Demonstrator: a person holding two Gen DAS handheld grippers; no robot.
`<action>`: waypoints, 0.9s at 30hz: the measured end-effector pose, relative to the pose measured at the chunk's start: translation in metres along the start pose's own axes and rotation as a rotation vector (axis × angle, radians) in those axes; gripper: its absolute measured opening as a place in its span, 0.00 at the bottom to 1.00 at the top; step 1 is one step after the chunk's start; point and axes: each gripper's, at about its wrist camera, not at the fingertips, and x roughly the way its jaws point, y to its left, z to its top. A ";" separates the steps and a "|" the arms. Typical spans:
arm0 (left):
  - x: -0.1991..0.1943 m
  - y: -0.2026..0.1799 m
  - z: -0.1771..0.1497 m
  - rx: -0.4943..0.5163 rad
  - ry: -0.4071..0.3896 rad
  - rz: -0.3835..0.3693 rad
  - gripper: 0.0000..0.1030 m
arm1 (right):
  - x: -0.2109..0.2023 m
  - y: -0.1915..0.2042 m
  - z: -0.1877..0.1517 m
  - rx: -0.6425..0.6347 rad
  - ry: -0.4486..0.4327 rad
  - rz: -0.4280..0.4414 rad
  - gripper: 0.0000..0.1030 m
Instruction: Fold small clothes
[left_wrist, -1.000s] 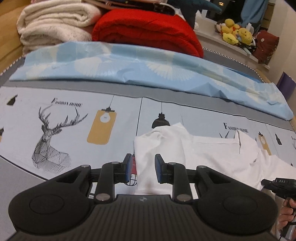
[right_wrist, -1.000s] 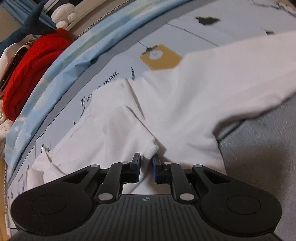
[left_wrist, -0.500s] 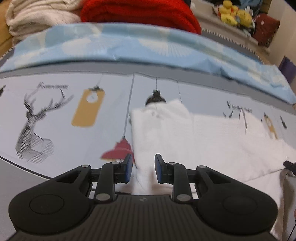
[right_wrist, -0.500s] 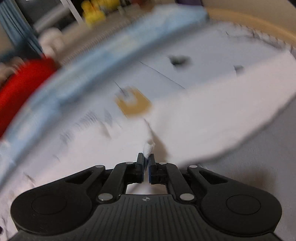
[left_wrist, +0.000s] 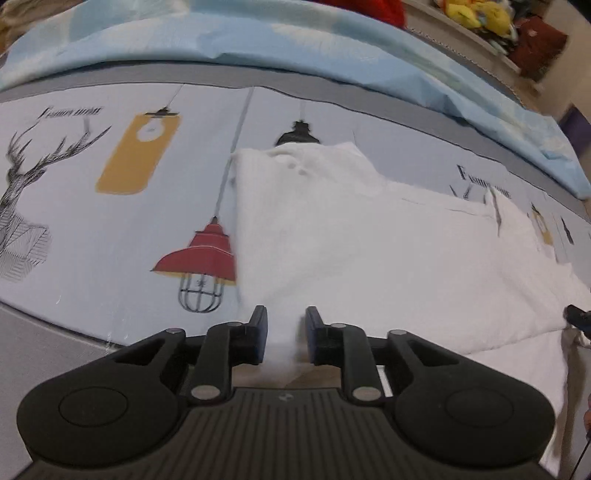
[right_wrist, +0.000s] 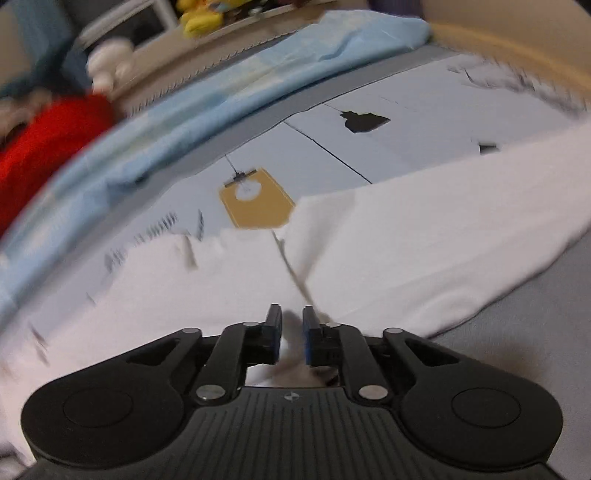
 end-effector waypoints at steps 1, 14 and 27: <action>0.011 0.000 -0.004 0.002 0.056 0.022 0.22 | -0.002 -0.003 0.004 0.015 -0.006 0.005 0.12; -0.041 -0.028 0.000 0.154 -0.091 0.045 0.29 | -0.063 -0.175 0.054 0.355 -0.253 -0.262 0.28; -0.049 -0.034 0.003 0.175 -0.094 0.057 0.29 | -0.041 -0.283 0.068 0.596 -0.333 -0.348 0.25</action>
